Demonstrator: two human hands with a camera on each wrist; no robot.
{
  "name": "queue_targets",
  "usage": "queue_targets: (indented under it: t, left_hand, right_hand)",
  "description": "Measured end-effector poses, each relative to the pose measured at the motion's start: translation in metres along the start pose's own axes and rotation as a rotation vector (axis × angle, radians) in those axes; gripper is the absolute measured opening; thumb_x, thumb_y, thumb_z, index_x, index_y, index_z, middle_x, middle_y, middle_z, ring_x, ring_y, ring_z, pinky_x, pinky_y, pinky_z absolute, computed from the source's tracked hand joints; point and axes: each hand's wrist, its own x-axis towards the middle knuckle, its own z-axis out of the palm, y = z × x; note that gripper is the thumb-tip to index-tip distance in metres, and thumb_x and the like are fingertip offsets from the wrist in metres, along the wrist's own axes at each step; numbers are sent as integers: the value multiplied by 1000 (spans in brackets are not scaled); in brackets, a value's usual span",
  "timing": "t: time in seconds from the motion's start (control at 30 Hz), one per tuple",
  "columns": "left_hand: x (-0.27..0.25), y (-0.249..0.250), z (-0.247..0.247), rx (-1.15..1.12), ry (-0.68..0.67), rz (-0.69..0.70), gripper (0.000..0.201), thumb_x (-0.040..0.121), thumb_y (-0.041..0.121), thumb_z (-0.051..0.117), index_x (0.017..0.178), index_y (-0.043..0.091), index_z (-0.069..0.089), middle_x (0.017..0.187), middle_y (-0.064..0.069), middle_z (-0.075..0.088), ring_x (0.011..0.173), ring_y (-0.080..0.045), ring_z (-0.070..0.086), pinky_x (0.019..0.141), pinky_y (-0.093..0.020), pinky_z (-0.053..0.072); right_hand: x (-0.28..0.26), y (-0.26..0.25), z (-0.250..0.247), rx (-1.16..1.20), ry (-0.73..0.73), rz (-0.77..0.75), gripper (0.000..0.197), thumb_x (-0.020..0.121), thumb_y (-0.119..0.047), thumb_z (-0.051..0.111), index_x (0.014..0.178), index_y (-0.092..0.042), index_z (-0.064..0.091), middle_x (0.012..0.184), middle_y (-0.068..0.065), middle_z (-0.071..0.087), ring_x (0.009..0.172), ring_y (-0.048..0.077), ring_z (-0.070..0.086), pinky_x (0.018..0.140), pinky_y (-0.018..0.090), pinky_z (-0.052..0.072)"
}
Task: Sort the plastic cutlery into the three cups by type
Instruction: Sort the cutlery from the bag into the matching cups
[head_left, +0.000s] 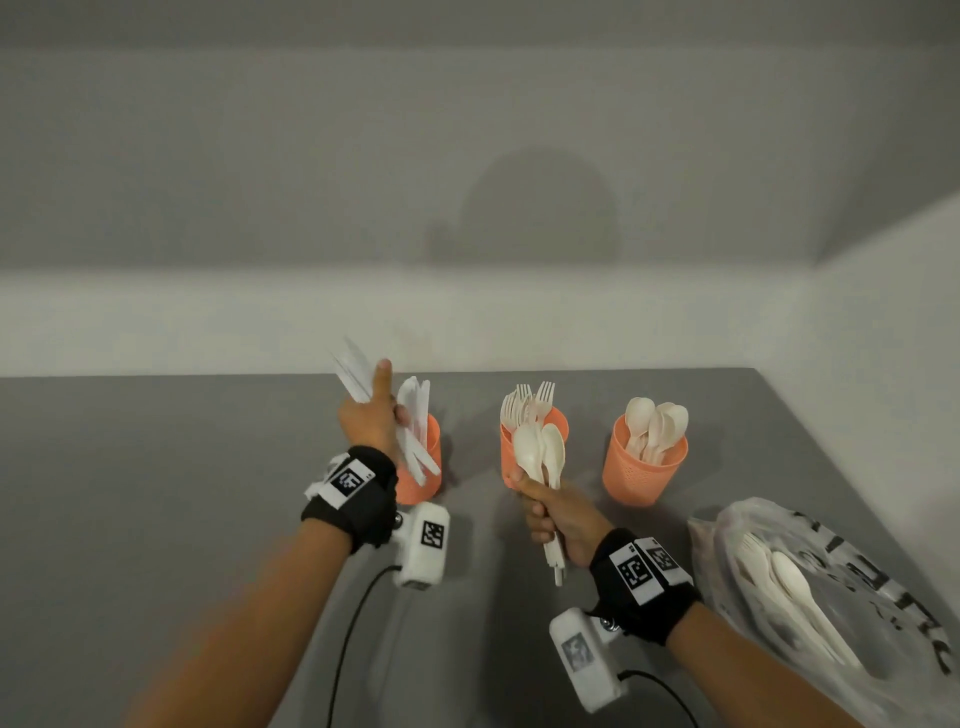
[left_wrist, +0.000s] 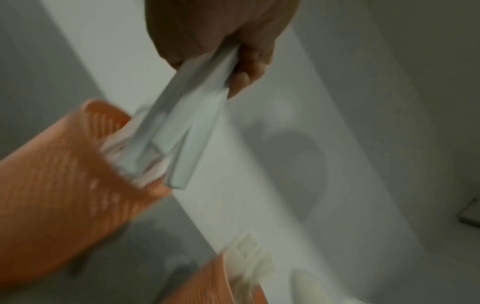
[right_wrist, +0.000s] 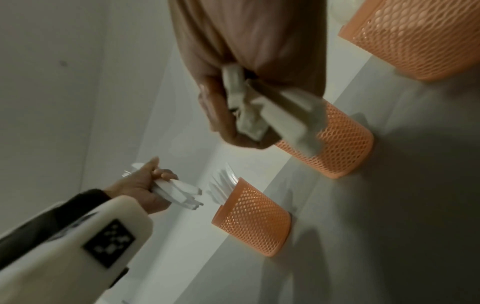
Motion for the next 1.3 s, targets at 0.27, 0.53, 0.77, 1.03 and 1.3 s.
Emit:
queue_targets:
  t: [0.27, 0.53, 0.77, 1.03, 1.3]
  left_hand:
    - [43, 2, 18, 213, -51, 305, 44, 83, 42, 64, 67, 2, 52, 53, -9, 47, 45, -16, 47, 40, -10, 39]
    - [39, -53, 8, 474, -88, 354, 14, 83, 18, 66, 80, 15, 53, 79, 2, 59, 75, -16, 56, 75, -25, 41]
    - [29, -47, 4, 739, -85, 723, 30, 84, 33, 54, 85, 7, 69, 98, -12, 61, 95, -29, 53, 86, -37, 41]
    - [-52, -44, 22, 456, -443, 328, 27, 86, 24, 63, 108, 8, 59, 87, 3, 61, 79, -5, 57, 70, -9, 45]
    - [-66, -57, 24, 577, -524, 271, 15, 88, 14, 56, 100, 6, 57, 72, 8, 53, 68, -11, 51, 55, -6, 40]
  right_hand:
    - [4, -13, 3, 59, -82, -1, 23, 95, -37, 45, 99, -19, 58, 49, -5, 35, 36, 3, 32, 37, 16, 29]
    - [5, -9, -3, 84, -102, 19, 19, 96, -27, 45, 104, -14, 57, 44, -7, 37, 34, 5, 37, 37, 18, 36]
    - [4, -9, 1, -17, -114, -44, 24, 95, -29, 48, 114, -18, 59, 48, -5, 41, 36, 4, 39, 38, 18, 37]
    - [-2, -5, 10, -77, -81, -147, 7, 91, -25, 57, 94, -23, 63, 57, -3, 56, 38, 4, 43, 39, 16, 36]
    - [-19, 0, 10, -25, -125, -61, 17, 94, -27, 51, 81, -17, 56, 53, -2, 54, 44, 9, 49, 45, 20, 42]
